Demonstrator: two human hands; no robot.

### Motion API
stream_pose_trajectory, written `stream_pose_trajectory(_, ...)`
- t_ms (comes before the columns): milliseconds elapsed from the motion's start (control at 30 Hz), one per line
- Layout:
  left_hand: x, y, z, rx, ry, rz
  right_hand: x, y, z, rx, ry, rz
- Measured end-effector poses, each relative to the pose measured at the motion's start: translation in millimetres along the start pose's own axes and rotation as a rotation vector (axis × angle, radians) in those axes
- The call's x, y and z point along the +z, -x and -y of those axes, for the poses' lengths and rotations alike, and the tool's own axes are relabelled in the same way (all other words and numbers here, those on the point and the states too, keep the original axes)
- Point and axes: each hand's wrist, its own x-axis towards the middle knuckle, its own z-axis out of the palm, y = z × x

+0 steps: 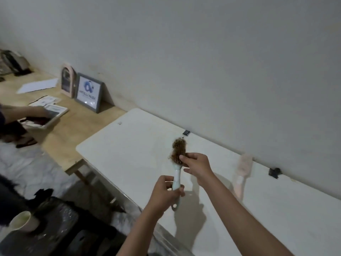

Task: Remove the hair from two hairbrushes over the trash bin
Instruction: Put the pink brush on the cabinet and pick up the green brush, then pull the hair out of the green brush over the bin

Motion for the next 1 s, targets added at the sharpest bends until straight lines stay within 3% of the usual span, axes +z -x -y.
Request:
stream_pose_trajectory(333,-116.5,106.1,70.3,-0.033,0.255,-0.192,140.7,78.3,-64.7,0.091,-0.027,0.149)
stream_pose_trajectory(533,-172.1,155.2,124.0,-0.074,0.329,-0.314,213.0,129.0,-108.5,0.085,0.073,0.322)
stream_pose_trajectory(700,-192.2,173.6,174.2,-0.114,0.372,-0.421,254.2,159.9,-156.2,0.097,0.082,0.403)
stream_pose_trajectory(1000,-201.3,149.6,268.0,-0.091,0.339,-0.549,284.2,133.7,-253.6,0.047,0.158,0.413)
